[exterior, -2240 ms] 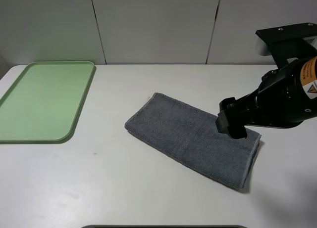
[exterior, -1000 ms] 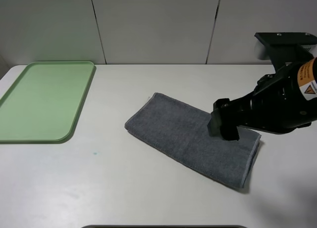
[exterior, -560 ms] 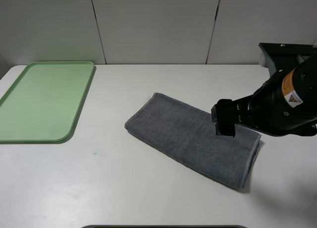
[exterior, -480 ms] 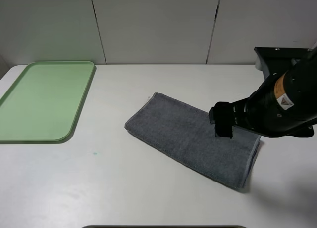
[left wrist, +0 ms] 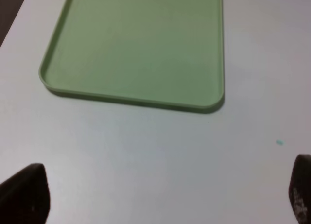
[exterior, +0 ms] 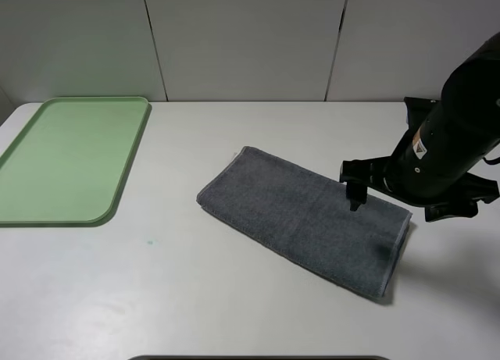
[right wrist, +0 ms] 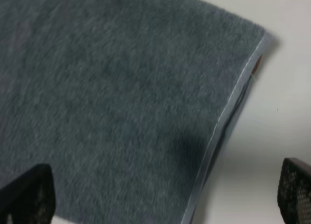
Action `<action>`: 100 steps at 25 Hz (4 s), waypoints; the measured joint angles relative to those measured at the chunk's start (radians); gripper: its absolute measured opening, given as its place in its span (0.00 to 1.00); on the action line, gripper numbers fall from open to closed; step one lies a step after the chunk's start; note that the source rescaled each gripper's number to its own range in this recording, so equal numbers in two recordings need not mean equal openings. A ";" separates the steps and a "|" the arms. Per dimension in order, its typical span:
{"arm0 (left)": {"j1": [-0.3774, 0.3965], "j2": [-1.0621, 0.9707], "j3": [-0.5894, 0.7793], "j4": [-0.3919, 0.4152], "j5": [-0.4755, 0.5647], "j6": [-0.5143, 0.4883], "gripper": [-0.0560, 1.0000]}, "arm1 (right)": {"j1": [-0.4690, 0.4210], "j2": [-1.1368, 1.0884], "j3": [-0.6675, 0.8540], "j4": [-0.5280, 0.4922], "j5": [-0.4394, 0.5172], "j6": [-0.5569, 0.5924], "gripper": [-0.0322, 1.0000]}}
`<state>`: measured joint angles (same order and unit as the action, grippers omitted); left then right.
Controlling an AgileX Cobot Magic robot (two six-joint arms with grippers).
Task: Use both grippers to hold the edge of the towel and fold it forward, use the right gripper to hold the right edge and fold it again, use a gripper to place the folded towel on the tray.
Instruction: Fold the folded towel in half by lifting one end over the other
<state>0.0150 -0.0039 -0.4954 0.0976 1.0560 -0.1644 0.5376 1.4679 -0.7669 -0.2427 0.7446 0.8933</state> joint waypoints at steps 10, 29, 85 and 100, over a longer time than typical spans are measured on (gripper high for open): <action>0.000 0.000 0.000 0.000 0.000 0.000 1.00 | -0.140 0.087 0.000 0.052 -0.058 -0.104 1.00; 0.000 0.000 0.000 0.000 0.000 0.000 1.00 | -0.212 0.260 0.024 0.213 -0.177 -0.278 1.00; 0.000 0.000 0.000 0.001 0.000 0.001 1.00 | -0.212 0.469 -0.419 0.008 0.142 -0.532 0.17; 0.000 0.000 0.000 0.001 0.000 0.001 1.00 | -0.214 0.469 -0.745 -0.107 0.456 -0.559 0.17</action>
<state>0.0150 -0.0039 -0.4954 0.0985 1.0560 -0.1635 0.3235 1.9370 -1.5119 -0.3501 1.2001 0.3342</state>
